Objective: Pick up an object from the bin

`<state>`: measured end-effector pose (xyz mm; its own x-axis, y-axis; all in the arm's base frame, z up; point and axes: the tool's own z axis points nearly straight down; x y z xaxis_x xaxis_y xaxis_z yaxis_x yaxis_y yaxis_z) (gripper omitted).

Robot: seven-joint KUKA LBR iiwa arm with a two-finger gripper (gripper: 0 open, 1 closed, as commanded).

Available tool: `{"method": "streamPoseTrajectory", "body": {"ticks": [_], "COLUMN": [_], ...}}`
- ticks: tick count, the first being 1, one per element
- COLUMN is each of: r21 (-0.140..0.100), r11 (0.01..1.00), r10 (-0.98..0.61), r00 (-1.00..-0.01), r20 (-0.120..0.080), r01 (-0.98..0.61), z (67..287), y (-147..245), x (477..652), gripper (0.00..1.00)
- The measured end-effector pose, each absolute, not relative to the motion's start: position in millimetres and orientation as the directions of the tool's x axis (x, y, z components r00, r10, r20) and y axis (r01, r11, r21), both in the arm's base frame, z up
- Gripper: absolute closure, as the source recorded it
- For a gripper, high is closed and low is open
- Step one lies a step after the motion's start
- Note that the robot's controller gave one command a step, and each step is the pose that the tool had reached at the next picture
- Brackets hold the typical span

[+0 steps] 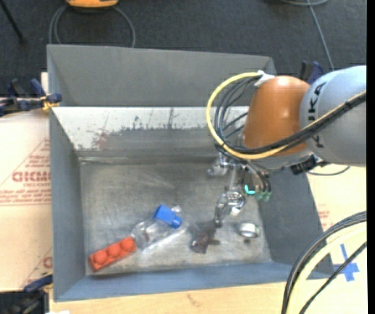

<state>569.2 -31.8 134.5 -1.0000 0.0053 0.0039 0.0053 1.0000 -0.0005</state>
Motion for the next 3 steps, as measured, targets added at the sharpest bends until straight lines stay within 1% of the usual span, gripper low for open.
{"method": "streamPoseTrajectory", "body": {"ticks": [1,2,3], "r21": [0.003,0.002,0.000], "r11": [0.991,0.927,0.865], "r10": [-0.131,-0.375,-0.502], "r00": [-0.991,-0.927,-0.865], "r20": [0.000,-0.005,-0.006], "r01": [-0.131,-0.375,-0.502], "z": [126,144,116], "y": [65,178,210], "x": [528.9,495.8,506.5], "gripper": [0.00,0.00,0.00]}}
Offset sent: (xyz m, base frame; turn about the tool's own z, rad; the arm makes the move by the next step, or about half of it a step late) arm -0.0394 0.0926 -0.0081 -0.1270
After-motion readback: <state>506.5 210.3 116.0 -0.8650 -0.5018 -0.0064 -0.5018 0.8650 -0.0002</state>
